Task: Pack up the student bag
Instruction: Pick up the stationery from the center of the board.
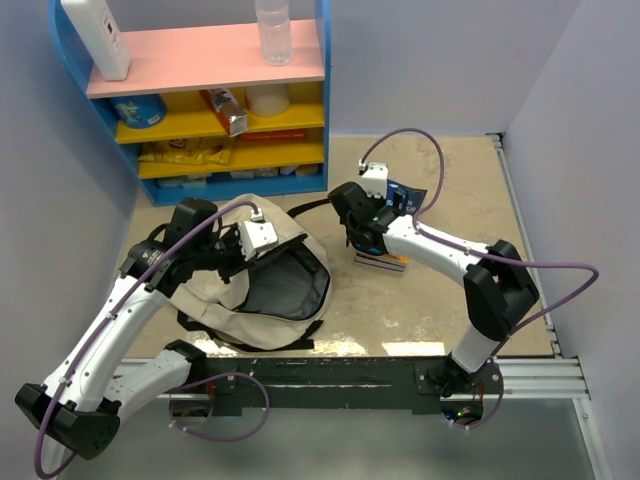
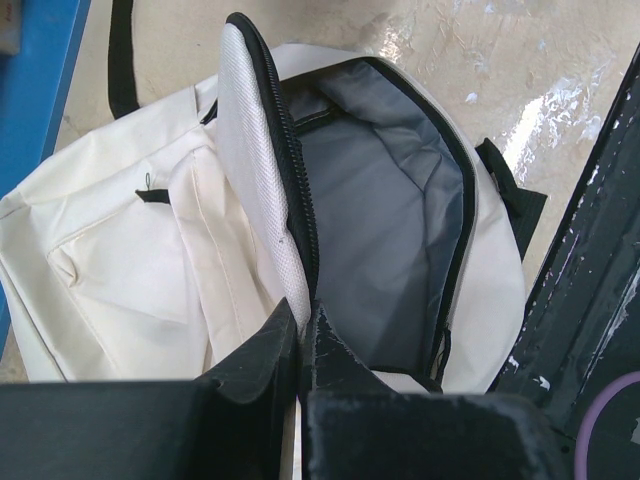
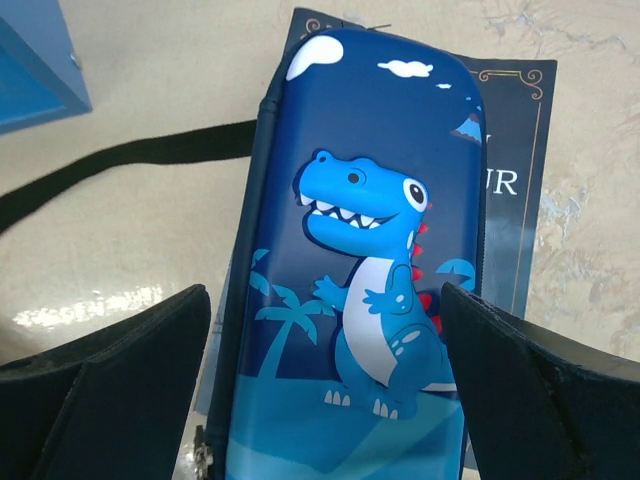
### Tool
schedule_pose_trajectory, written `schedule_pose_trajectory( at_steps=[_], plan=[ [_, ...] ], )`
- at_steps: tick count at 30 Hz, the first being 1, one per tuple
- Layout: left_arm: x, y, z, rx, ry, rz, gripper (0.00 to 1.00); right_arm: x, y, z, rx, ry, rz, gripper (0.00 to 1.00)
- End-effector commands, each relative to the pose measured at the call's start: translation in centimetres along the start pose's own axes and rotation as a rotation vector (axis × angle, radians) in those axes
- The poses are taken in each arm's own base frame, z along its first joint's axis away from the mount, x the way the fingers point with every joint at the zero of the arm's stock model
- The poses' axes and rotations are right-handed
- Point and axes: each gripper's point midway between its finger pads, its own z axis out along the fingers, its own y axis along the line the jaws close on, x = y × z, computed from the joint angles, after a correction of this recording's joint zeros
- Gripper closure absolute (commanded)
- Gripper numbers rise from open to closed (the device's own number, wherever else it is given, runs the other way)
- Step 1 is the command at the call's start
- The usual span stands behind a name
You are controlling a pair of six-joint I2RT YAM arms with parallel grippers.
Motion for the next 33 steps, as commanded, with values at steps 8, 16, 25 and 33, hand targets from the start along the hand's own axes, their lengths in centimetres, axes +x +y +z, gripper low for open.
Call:
schedule_pose_trajectory(
  at_steps=[8,16,25,33],
  plan=[
    [-2.4,0.5,-0.9,-0.026,-0.093,0.045,1.0,-0.7,-3.4,1.0,0.085,-0.016,-0.005,0.01],
    [-2.4,0.8,-0.5,-0.027,-0.09,0.041,1.0,-0.6,-3.5,-0.2,-0.015,-0.007,-0.007,0.01],
    [-2.3,0.9,-0.4,-0.028,-0.082,0.044,1.0,-2.4,-5.6,-2.3,-0.103,0.002,0.14,0.01],
    [-2.7,1.2,-0.5,-0.034,-0.087,0.049,1.0,2.1,-6.2,-0.2,-0.13,0.137,0.235,0.01]
  ],
)
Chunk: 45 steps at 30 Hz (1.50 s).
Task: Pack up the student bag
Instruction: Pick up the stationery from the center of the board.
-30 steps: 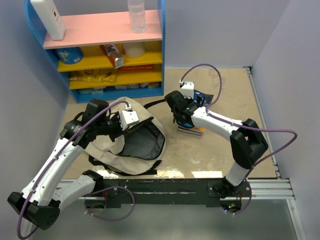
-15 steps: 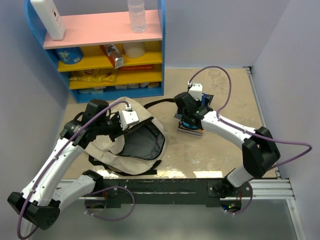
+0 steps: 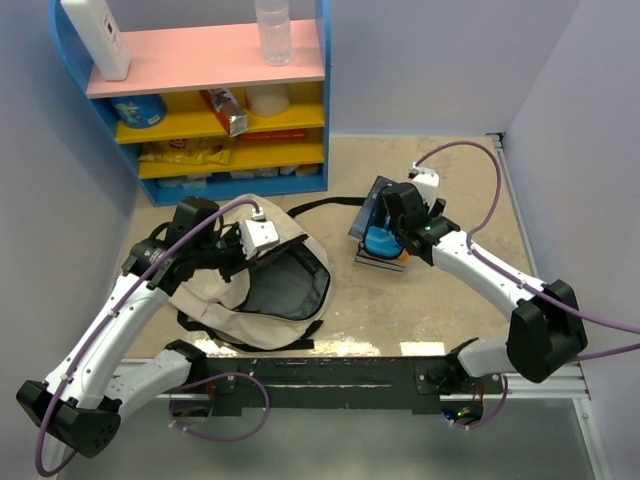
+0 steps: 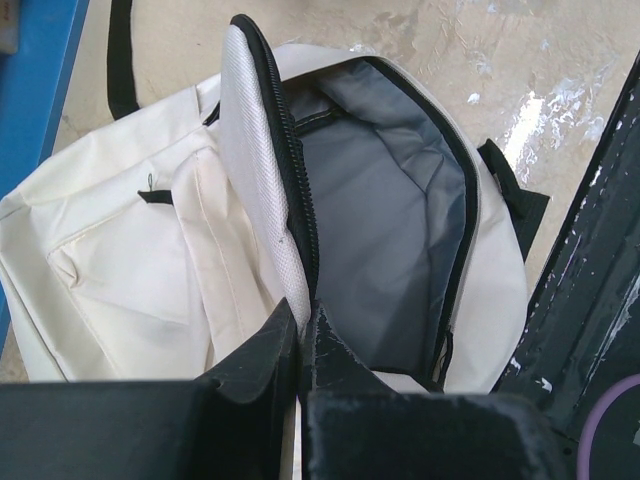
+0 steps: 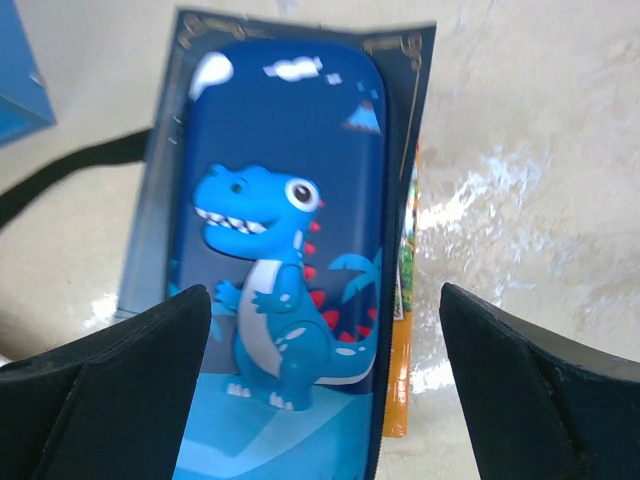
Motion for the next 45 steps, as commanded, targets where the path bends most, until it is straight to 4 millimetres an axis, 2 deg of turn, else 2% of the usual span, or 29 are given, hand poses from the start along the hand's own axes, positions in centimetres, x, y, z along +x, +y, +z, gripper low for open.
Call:
schedule_pose_trajectory(
  at_steps=[1,8,12,15,18,19,21,24,27,31,32,45],
  plan=[
    [-2.8,1.1,-0.8,-0.036,-0.089,0.049,1.0,2.8,0.2,0.7,-0.059,0.086,0.087,0.01],
    [-2.8,1.1,-0.8,-0.038,-0.089,0.052,1.0,6.2,0.2,0.6,-0.109,0.192,0.155,0.01],
    [-2.6,1.2,-0.9,-0.044,-0.082,0.054,1.0,9.1,-0.7,0.3,-0.106,0.247,0.225,0.01],
    [-2.6,1.0,-0.8,-0.036,-0.084,0.051,1.0,10.5,-1.5,0.2,-0.083,0.26,0.274,0.05],
    [-2.7,1.0,-0.8,-0.033,-0.088,0.05,1.0,10.5,-2.7,0.0,-0.046,0.229,0.323,0.1],
    [-2.8,1.0,-0.8,-0.032,-0.09,0.053,1.0,9.9,-3.0,-0.3,-0.042,0.208,0.34,0.12],
    [-2.8,1.0,-0.7,-0.03,-0.088,0.05,1.0,9.5,-4.1,-0.6,0.001,0.178,0.353,0.13],
    [-2.9,1.0,-0.8,-0.029,-0.092,0.05,1.0,8.7,-4.8,-1.5,-0.004,0.147,0.378,0.13],
    [-2.9,1.0,-0.7,-0.025,-0.093,0.049,1.0,9.3,-4.5,-2.1,-0.041,0.166,0.409,0.09],
    [-3.0,1.0,-0.7,-0.023,-0.092,0.049,1.0,10.5,-1.7,-3.5,-0.217,0.244,0.501,0.04],
    [-3.0,1.0,-0.7,-0.023,-0.092,0.047,1.0,11.2,-1.7,-3.6,-0.232,0.259,0.523,0.02],
    [-2.9,1.1,-0.6,-0.023,-0.086,0.045,1.0,11.4,0.3,-4.3,-0.335,0.299,0.604,0.01]
  ],
)
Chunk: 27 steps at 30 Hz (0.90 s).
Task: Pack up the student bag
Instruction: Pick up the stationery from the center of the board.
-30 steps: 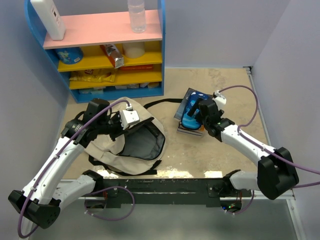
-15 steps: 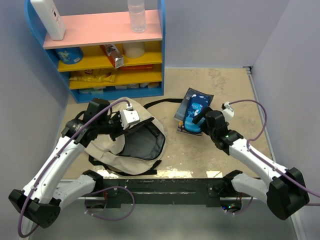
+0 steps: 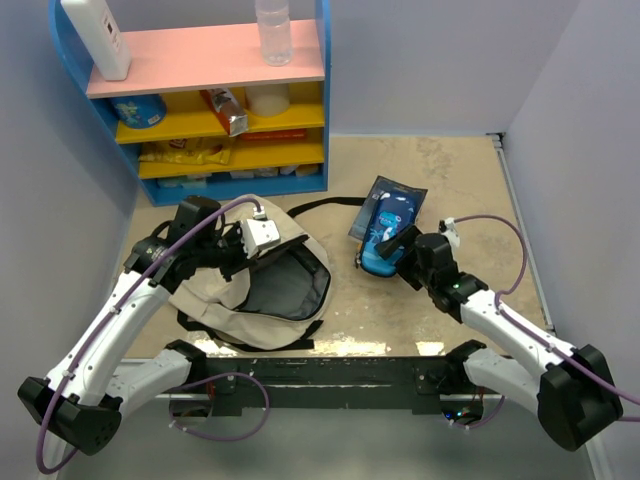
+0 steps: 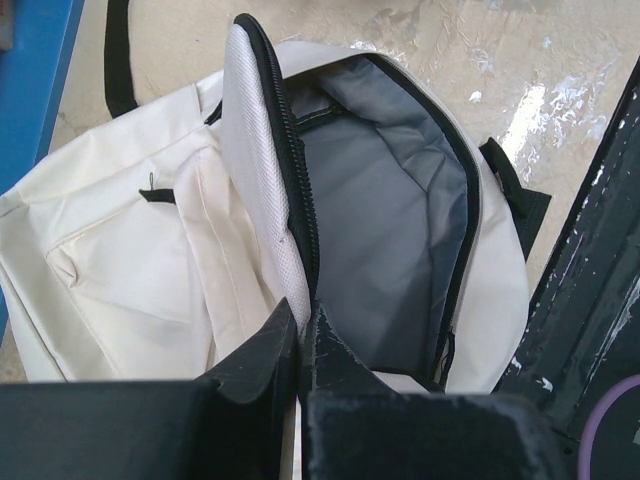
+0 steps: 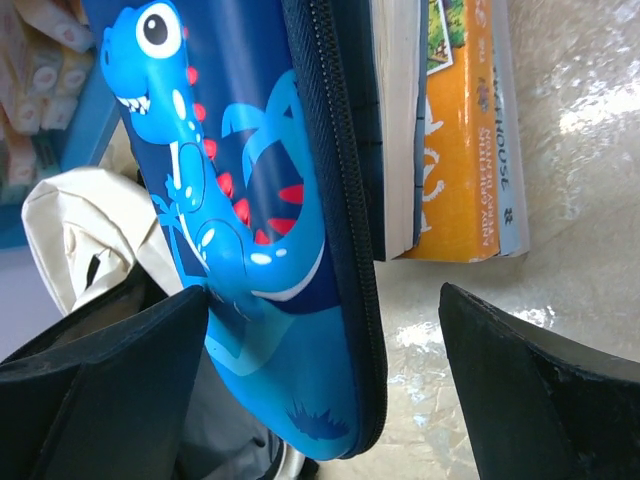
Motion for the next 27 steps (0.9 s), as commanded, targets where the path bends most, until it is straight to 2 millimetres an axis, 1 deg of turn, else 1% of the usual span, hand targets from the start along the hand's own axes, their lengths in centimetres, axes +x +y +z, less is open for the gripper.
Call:
schedule_pose_trajectory(
  at_steps=[1,2,4,6,7,8,9,10,12,16,17,19,20,22,23,27],
  plan=[
    [-3.0,0.9,-0.9,-0.027,-0.096,0.049,1.0,1.2,-0.4,0.2,-0.017,0.037,0.025,0.01],
    [-3.1,0.9,-0.9,-0.028,-0.097,0.049,1.0,1.5,-0.7,0.3,-0.02,0.041,0.042,0.03],
    [-3.2,1.0,-1.0,-0.029,-0.1,0.051,1.0,1.2,0.1,0.5,-0.059,0.025,0.057,0.05],
    [-3.3,1.0,-1.0,-0.029,-0.101,0.05,1.0,1.1,0.3,0.8,-0.075,0.016,0.071,0.09],
    [-3.3,1.0,-1.0,-0.028,-0.102,0.051,1.0,0.8,0.9,0.9,-0.1,0.003,0.083,0.1],
    [-3.3,1.0,-1.0,-0.027,-0.101,0.049,1.0,1.1,0.7,1.2,-0.099,0.008,0.089,0.13],
    [-3.3,1.0,-1.1,-0.027,-0.101,0.051,1.0,1.0,0.9,1.2,-0.112,0.005,0.097,0.14],
    [-3.2,1.0,-1.1,-0.028,-0.099,0.05,1.0,0.9,1.5,1.2,-0.14,0.0,0.105,0.16],
    [-3.3,0.9,-1.2,-0.031,-0.1,0.05,1.0,0.7,1.9,1.0,-0.164,-0.006,0.115,0.2],
    [-3.1,0.9,-1.1,-0.03,-0.097,0.048,1.0,-0.8,2.9,0.0,-0.212,-0.074,0.128,0.29],
    [-3.1,0.9,-1.1,-0.028,-0.097,0.048,1.0,-1.3,3.0,-0.2,-0.219,-0.094,0.13,0.33],
    [-3.1,0.8,-1.1,-0.027,-0.098,0.048,1.0,-1.7,3.4,-0.9,-0.245,-0.11,0.136,0.39],
    [-3.1,0.8,-1.1,-0.027,-0.098,0.048,1.0,-1.8,3.5,-1.0,-0.251,-0.115,0.139,0.44],
    [-3.1,0.8,-1.1,-0.027,-0.098,0.048,1.0,-1.9,3.6,-1.5,-0.269,-0.12,0.147,0.49],
    [-3.2,0.9,-1.2,-0.029,-0.1,0.051,1.0,-1.9,3.7,-1.6,-0.277,-0.12,0.148,0.55],
    [-3.4,0.9,-1.3,-0.027,-0.103,0.05,1.0,-1.8,4.0,-2.3,-0.307,-0.114,0.137,0.68]
  ],
)
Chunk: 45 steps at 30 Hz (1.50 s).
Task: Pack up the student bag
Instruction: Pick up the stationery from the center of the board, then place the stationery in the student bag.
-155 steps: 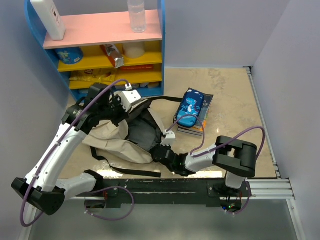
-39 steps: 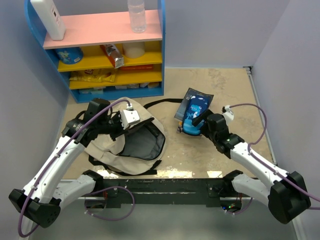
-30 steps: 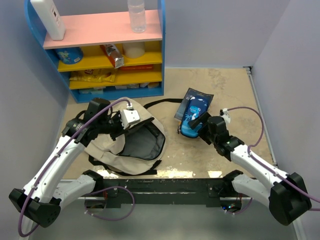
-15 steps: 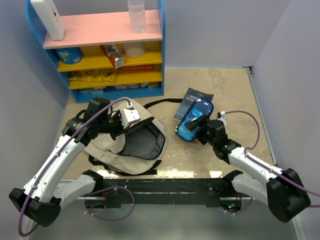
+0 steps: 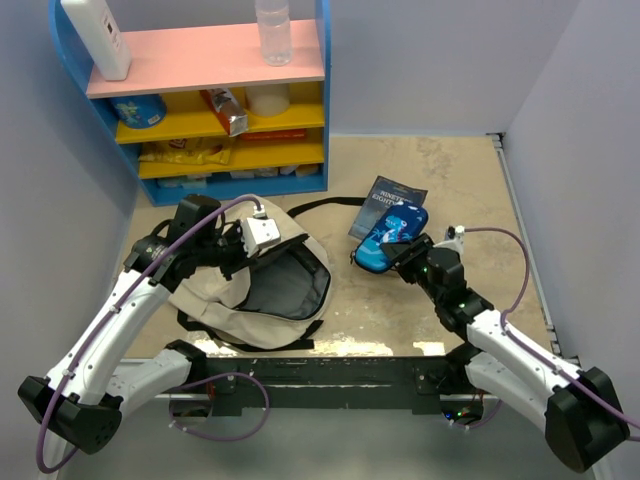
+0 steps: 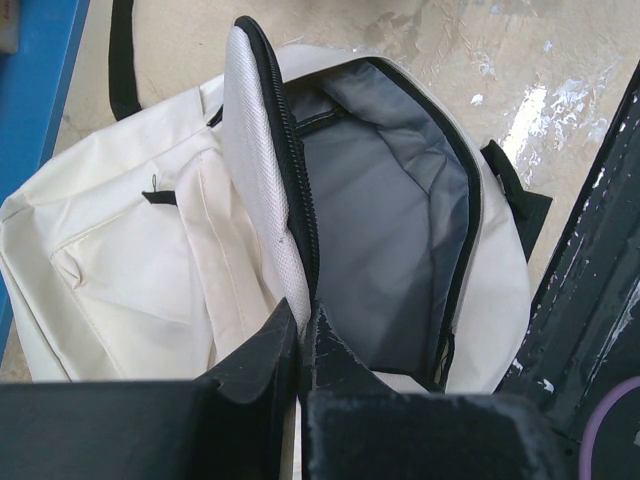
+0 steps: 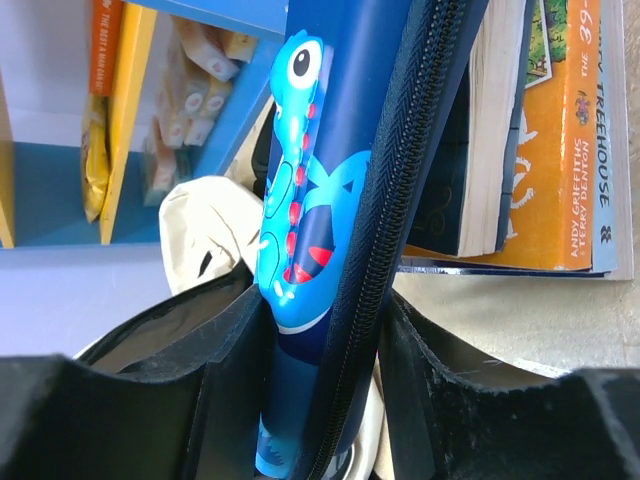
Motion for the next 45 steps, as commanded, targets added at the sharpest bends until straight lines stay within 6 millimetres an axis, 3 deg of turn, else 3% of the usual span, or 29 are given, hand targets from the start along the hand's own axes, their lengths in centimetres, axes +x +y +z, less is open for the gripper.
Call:
schedule_pose_trajectory(
  at_steps=[1,5,7,8,10,14,15,16,19,22,28,33,38,39,45],
  plan=[
    [-3.1,0.7,-1.2,-0.024,-0.1,0.047,1.0,-0.9,1.8,-0.7,-0.077,-0.03,0.006,0.71],
    [-3.3,0.7,-1.3,-0.025,-0.1,0.05,1.0,0.2,4.0,-1.5,-0.128,0.029,-0.115,0.81],
    [-3.2,0.8,-1.2,-0.025,-0.099,0.05,1.0,0.8,6.2,-2.1,-0.166,0.062,-0.179,0.84],
    [-3.2,0.8,-1.2,-0.023,-0.098,0.047,1.0,2.7,6.7,-2.3,-0.183,0.116,-0.258,0.85],
    [-3.2,0.8,-1.1,-0.021,-0.101,0.047,1.0,4.3,8.4,-2.9,-0.204,0.181,-0.34,0.85],
    [-3.3,0.8,-1.0,-0.017,-0.103,0.045,1.0,11.2,10.0,-4.2,-0.308,0.411,-0.538,0.87],
    [-3.5,0.8,-1.1,-0.016,-0.105,0.045,1.0,12.8,8.8,-3.5,-0.271,0.459,-0.572,0.87],
    [-3.6,0.8,-1.2,-0.018,-0.107,0.045,1.0,13.7,9.0,-3.7,-0.289,0.496,-0.594,0.87],
    [-3.9,0.8,-1.5,-0.018,-0.112,0.047,1.0,16.6,7.2,-3.4,-0.291,0.614,-0.656,0.87],
    [-4.3,0.9,-1.9,-0.026,-0.119,0.051,1.0,18.1,6.2,-3.2,-0.289,0.682,-0.695,0.87],
    [-4.7,1.6,-2.1,-0.06,-0.124,0.046,1.0,19.2,5.0,-3.3,-0.275,0.742,-0.758,0.89],
    [-4.8,1.7,-2.1,-0.067,-0.129,0.048,1.0,19.1,4.0,-4.6,-0.269,0.747,-0.742,0.9],
    [-5.4,1.4,-2.3,-0.043,-0.149,0.046,1.0,21.2,3.5,-5.1,-0.29,0.814,-0.723,0.91],
    [-5.8,1.3,-2.5,-0.038,-0.159,0.054,1.0,21.9,3.0,-4.9,-0.283,0.843,-0.724,0.91],
    [-7.1,-1.4,-3.6,0.107,-0.208,0.117,1.0,23.8,4.2,-1.9,-0.287,0.864,-0.79,0.92]
  ],
)
